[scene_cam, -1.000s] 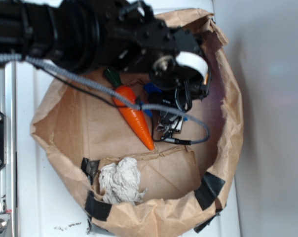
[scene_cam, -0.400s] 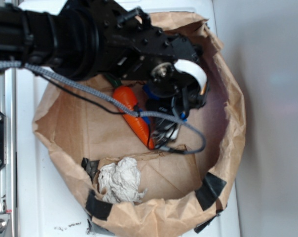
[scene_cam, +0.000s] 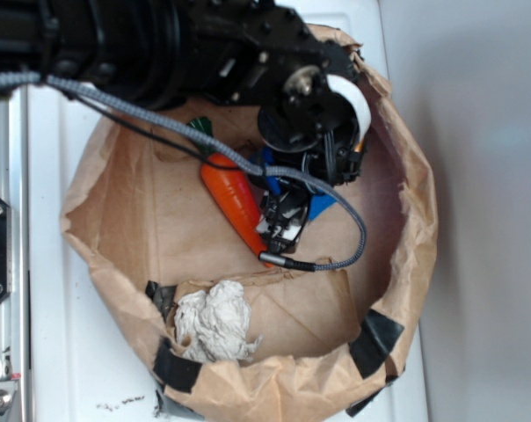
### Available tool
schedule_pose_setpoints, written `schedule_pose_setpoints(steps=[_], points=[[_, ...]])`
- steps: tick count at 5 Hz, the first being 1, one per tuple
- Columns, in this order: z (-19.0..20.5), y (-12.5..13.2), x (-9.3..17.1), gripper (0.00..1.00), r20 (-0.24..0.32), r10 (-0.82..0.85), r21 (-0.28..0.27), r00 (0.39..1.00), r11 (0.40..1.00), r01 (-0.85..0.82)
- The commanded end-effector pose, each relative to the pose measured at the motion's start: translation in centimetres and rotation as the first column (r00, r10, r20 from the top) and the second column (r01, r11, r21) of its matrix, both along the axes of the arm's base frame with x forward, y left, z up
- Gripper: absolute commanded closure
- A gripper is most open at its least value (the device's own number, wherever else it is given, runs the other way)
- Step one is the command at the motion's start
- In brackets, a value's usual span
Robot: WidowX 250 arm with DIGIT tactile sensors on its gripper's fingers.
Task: Grab the blue sponge.
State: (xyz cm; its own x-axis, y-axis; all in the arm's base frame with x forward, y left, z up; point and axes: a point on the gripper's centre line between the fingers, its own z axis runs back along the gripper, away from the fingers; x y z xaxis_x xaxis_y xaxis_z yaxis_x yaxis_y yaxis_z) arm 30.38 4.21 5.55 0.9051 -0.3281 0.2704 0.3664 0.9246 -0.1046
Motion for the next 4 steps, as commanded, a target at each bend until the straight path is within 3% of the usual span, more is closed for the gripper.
schedule_pose_setpoints(steps=[1, 3, 4], points=[[3.1, 0.9, 0.4, 0.0, 0.094, -0.009, 0.018, 0.996, 1.0, 0.008], [0.8, 0.2, 0.7, 0.0, 0.118, -0.003, 0.061, 0.993, 0.998, -0.004], [-1.4, 0.1, 1.1, 0.0, 0.093, 0.016, 0.102, 0.996, 0.994, -0.025]])
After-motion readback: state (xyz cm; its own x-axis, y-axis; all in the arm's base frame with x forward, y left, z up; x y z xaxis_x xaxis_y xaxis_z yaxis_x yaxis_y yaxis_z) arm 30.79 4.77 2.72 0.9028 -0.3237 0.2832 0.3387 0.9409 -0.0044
